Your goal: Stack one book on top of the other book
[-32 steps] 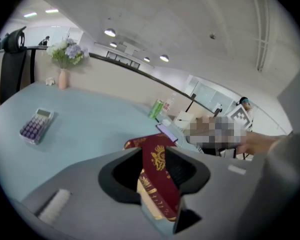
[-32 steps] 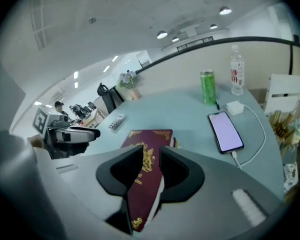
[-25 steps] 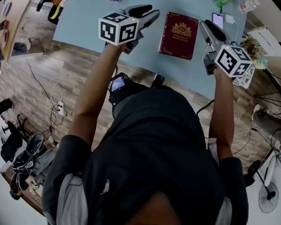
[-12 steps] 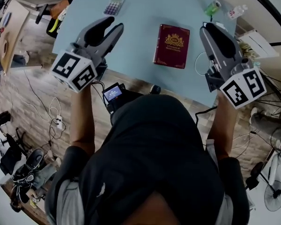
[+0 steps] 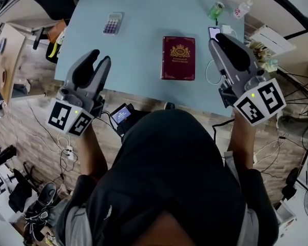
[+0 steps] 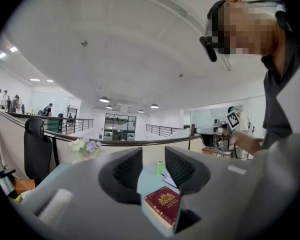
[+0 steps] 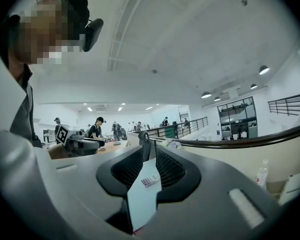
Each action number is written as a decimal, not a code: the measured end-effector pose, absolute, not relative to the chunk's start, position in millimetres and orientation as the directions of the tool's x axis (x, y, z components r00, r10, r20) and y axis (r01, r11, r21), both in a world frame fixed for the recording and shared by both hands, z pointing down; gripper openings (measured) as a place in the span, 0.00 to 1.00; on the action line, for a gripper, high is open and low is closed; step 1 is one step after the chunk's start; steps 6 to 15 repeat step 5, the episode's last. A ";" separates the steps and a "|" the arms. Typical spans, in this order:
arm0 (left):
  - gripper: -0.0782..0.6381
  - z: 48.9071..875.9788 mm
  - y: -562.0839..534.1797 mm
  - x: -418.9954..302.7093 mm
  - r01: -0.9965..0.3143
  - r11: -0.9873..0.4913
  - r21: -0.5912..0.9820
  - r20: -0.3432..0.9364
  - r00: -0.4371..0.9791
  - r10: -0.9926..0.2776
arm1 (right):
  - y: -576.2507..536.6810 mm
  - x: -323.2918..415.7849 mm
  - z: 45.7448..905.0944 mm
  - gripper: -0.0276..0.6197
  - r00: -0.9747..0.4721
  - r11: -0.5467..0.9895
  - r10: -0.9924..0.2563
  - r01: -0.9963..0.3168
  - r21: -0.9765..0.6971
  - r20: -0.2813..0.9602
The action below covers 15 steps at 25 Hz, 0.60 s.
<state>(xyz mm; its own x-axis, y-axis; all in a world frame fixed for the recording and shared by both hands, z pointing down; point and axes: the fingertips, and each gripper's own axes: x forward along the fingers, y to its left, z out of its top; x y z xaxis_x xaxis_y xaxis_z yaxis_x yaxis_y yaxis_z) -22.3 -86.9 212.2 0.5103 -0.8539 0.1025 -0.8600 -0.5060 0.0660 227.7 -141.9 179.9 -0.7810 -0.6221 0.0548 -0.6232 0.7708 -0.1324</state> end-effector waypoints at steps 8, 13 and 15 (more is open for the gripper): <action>0.38 216.0 -81.9 -18.5 -0.859 -0.507 0.075 0.113 0.512 -0.851 | -140.7 230.8 187.9 0.17 -0.778 0.765 -0.625 -0.628 -0.144 0.070; 0.38 216.0 -81.9 -18.5 -0.859 -0.507 0.075 0.113 0.512 -0.851 | -140.7 230.8 187.9 0.17 -0.778 0.765 -0.625 -0.628 -0.144 0.070; 0.38 216.0 -81.9 -18.5 -0.859 -0.507 0.075 0.113 0.512 -0.851 | -140.7 230.8 187.9 0.17 -0.778 0.765 -0.625 -0.628 -0.144 0.070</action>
